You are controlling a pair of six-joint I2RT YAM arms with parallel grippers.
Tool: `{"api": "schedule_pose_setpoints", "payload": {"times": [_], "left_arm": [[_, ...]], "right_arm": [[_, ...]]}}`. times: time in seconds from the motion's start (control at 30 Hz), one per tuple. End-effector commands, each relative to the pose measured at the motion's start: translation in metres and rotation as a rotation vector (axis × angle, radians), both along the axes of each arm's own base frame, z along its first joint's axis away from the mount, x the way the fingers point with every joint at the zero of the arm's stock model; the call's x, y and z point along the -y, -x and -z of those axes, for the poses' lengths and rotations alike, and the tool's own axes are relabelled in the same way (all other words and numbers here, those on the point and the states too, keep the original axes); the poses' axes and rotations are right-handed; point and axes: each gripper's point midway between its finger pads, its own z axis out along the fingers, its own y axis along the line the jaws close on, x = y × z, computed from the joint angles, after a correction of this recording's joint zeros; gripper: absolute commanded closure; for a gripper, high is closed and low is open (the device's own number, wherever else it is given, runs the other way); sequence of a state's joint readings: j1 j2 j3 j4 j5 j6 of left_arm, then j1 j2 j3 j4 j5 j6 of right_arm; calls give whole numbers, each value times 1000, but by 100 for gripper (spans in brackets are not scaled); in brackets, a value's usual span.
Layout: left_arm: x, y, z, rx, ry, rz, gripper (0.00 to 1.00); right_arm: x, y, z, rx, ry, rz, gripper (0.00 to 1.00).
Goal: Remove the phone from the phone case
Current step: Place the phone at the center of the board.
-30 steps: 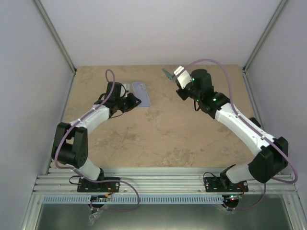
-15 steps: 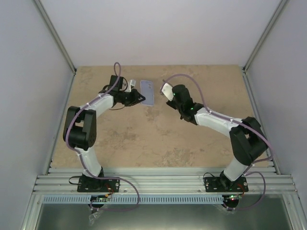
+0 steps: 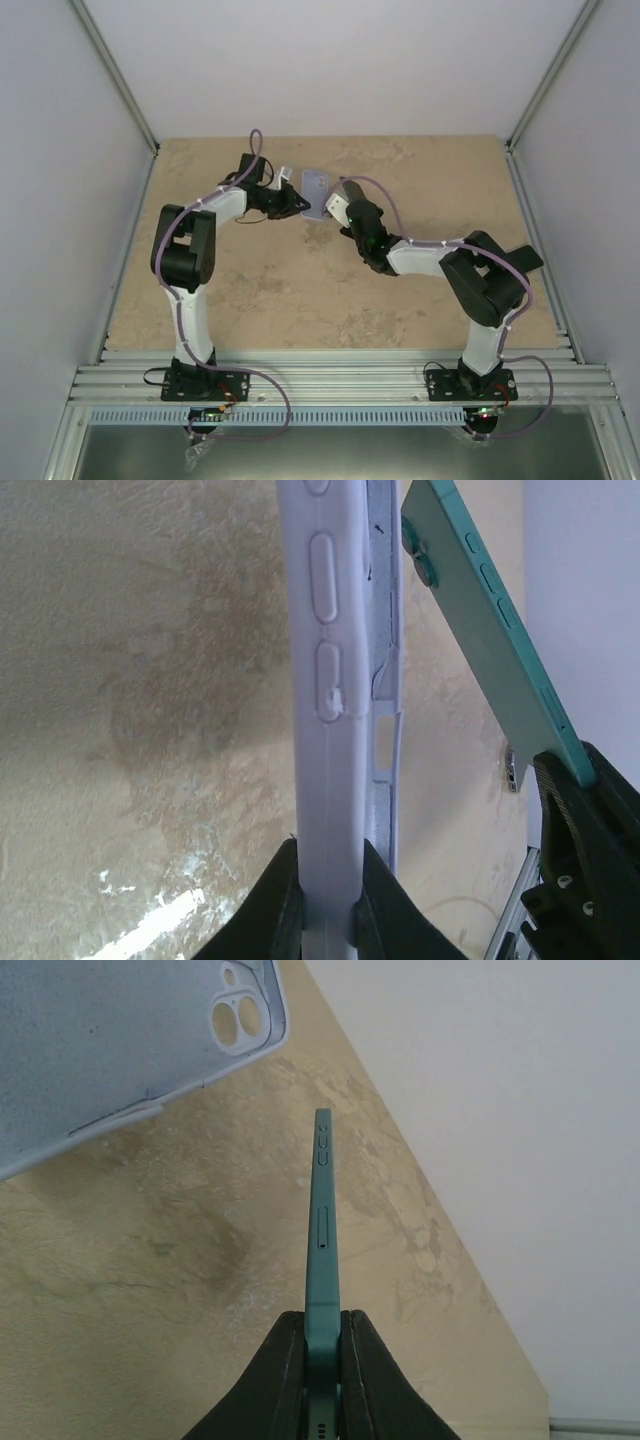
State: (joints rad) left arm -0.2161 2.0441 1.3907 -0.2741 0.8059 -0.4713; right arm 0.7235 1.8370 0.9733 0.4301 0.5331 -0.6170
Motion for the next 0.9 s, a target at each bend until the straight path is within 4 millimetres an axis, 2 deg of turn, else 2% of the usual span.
{"api": "schedule_pose_setpoints", "payload": {"times": [0.0, 0.23, 0.4, 0.6, 0.77, 0.87], "left_arm": [[5, -5, 6, -16, 23, 22, 100], [5, -13, 23, -36, 14, 10, 100], [6, -19, 33, -47, 14, 0, 100], [6, -24, 42, -64, 13, -21, 100], [5, -25, 51, -77, 7, -34, 90], [3, -26, 55, -83, -7, -43, 84]], "right_arm": [[-9, -7, -17, 111, -74, 34, 96], [-21, 2, 7, 98, -47, 15, 94], [-19, 5, 32, 72, -19, 27, 94], [-22, 8, 52, 44, 7, 21, 91], [-26, 10, 63, 20, 14, 10, 86], [-29, 11, 67, 10, 21, 9, 79]]}}
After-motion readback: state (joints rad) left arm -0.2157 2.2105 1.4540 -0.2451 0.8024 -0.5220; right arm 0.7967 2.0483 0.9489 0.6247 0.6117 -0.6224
